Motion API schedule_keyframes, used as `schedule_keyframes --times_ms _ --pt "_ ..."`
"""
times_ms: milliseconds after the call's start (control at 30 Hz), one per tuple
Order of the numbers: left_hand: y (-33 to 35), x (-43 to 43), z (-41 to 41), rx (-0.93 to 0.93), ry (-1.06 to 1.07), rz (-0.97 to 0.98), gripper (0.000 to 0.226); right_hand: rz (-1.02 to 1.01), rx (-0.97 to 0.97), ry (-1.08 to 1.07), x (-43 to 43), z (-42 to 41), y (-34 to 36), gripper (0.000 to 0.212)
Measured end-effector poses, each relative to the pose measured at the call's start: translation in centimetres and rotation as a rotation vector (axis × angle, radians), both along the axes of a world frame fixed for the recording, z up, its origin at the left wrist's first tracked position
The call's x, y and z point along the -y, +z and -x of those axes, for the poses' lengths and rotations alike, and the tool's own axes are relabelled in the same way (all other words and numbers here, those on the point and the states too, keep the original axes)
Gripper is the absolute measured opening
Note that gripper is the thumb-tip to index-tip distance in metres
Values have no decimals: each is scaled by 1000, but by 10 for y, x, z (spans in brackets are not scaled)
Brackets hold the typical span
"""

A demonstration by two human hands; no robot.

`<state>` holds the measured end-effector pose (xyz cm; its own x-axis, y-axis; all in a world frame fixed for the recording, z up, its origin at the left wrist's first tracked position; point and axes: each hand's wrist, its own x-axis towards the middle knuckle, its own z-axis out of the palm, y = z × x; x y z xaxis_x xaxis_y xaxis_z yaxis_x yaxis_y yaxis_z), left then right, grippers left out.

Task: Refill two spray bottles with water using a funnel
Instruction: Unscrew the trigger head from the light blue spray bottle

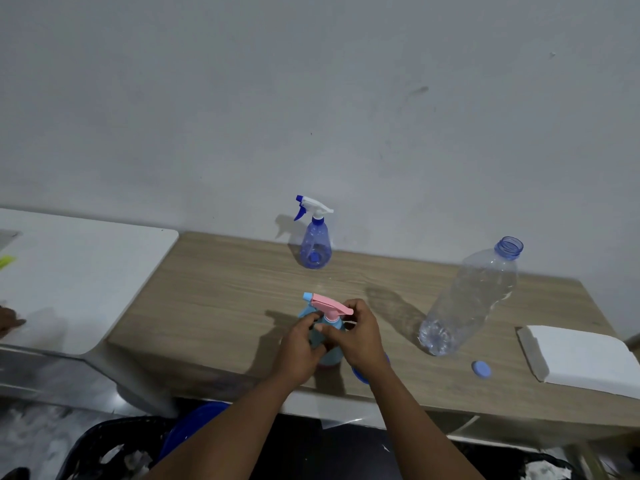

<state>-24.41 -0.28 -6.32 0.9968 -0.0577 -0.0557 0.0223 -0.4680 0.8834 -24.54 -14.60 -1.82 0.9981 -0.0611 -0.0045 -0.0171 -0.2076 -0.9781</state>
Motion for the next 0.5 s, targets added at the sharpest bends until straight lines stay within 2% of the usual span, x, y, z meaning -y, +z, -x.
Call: schedule_keyframes --times_ms 133,233,367,500 --pt "2 1 0 -14 3 33 55 43 9 16 4 -2 -2 29" --pt "1 0 1 -13 7 49 53 46 16 73 11 1 -1 28" --pt "-1 -1 0 -10 -2 33 55 0 10 2 -1 0 1 35" --pt "1 0 1 -20 5 49 52 24 -2 28 5 -2 -3 24"
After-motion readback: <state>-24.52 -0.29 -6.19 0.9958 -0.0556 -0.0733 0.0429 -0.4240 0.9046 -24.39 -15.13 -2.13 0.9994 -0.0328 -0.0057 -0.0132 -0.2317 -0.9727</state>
